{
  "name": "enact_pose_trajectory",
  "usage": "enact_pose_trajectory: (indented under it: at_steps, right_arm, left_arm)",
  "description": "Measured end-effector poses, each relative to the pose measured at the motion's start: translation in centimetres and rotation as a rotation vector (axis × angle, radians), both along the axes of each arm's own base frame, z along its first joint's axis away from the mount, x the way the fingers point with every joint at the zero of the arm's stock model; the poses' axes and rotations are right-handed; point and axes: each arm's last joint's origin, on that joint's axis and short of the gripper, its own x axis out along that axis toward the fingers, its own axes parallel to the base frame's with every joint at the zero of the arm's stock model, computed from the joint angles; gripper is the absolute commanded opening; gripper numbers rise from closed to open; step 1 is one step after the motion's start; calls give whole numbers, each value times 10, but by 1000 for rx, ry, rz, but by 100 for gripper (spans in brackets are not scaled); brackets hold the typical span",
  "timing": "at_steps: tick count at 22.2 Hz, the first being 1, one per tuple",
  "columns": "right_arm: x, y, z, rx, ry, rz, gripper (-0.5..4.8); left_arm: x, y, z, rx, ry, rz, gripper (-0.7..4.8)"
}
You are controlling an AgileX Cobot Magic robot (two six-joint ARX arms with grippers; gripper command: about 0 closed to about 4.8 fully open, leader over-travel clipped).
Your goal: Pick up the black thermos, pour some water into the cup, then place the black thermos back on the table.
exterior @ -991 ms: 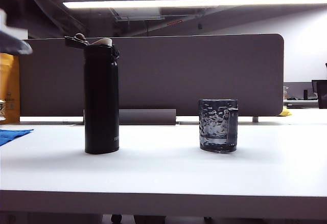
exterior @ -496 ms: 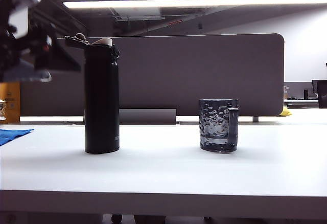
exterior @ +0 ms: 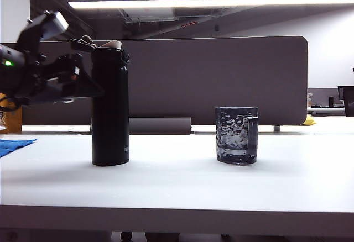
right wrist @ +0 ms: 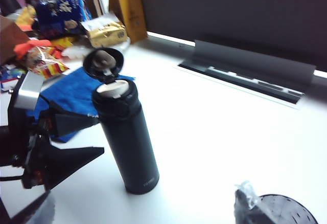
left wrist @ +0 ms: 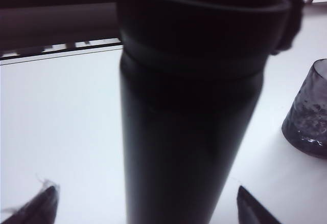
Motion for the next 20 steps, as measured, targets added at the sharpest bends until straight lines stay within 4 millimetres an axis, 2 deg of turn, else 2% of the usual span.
enact_pose_trajectory:
  at_steps: [8, 15, 20]
  right_arm:
    - [1, 1, -1, -3, -2, -1, 479]
    - [1, 1, -1, -17, -15, 1, 479]
    - [1, 1, -1, -16, -16, 1, 479]
  left_arm:
    - [29, -9, -4, -14, 8, -82, 479]
    - [40, -13, -5, -23, 7, -128, 479]
    - [40, -18, -8, -27, 17, -172, 479]
